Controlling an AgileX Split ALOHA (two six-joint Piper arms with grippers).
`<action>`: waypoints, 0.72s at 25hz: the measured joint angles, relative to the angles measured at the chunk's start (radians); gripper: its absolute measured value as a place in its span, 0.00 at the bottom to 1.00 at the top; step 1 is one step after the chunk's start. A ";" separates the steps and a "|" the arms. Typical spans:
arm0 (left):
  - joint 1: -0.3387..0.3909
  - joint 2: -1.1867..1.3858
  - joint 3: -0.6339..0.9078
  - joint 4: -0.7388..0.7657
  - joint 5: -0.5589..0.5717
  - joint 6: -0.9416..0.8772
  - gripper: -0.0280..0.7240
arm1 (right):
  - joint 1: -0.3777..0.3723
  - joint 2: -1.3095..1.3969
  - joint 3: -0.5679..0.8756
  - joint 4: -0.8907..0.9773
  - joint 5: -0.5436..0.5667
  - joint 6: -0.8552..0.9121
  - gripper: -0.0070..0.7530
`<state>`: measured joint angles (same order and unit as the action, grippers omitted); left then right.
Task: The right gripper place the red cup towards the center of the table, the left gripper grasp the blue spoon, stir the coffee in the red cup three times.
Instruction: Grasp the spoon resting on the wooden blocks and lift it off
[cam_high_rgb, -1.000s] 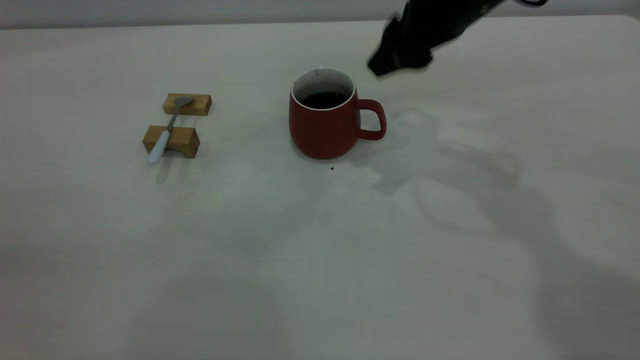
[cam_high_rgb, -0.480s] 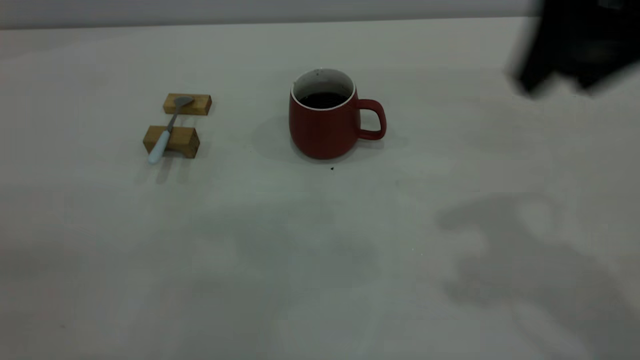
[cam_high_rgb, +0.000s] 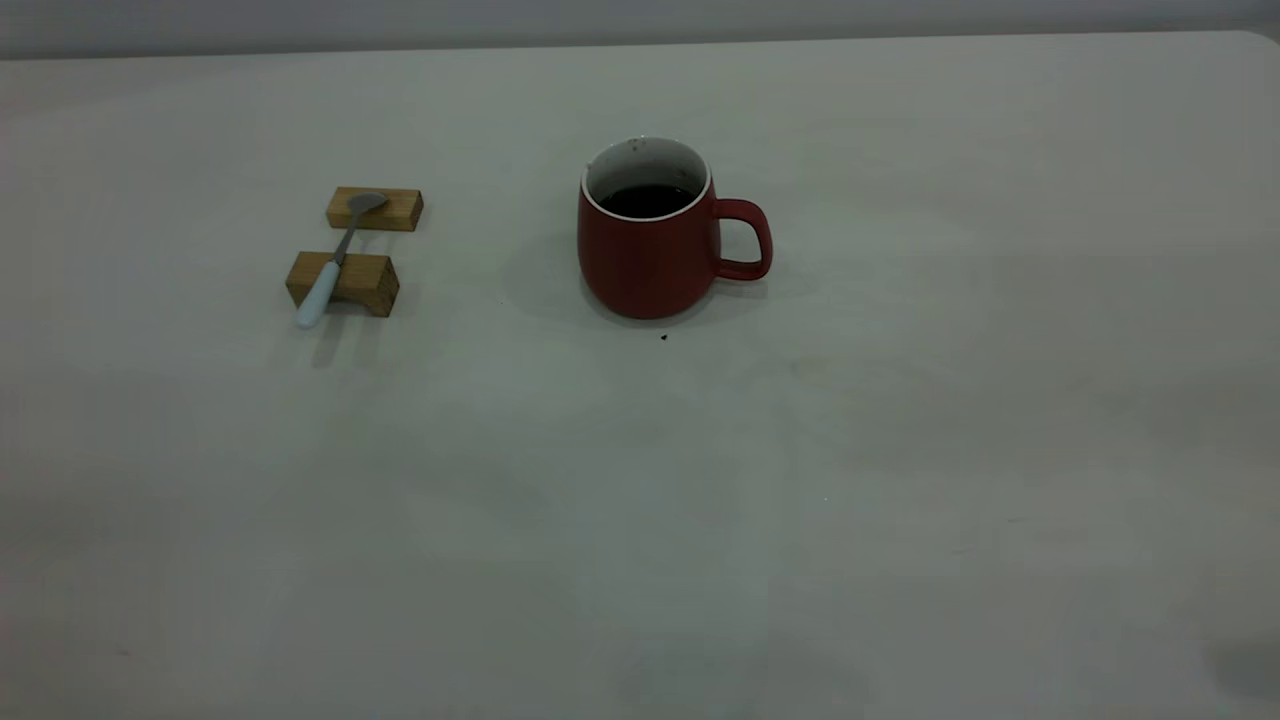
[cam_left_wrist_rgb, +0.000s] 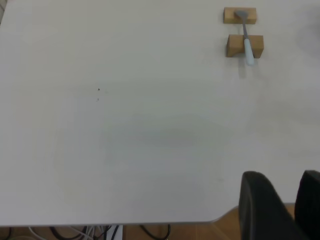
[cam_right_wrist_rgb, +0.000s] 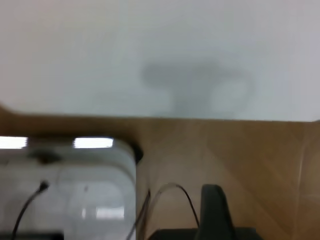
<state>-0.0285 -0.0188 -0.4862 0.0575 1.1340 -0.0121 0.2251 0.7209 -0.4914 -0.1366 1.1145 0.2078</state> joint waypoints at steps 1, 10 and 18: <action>0.000 0.000 0.000 0.000 0.000 0.000 0.36 | -0.018 -0.051 0.008 -0.004 0.000 0.000 0.75; 0.000 0.000 0.000 0.000 0.000 0.000 0.36 | -0.172 -0.427 0.021 -0.003 0.003 -0.016 0.75; 0.000 0.000 0.000 0.000 0.000 0.000 0.36 | -0.217 -0.613 0.021 0.043 0.007 -0.107 0.75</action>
<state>-0.0285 -0.0188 -0.4862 0.0575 1.1340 -0.0121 0.0085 0.1082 -0.4704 -0.0941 1.1213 0.1010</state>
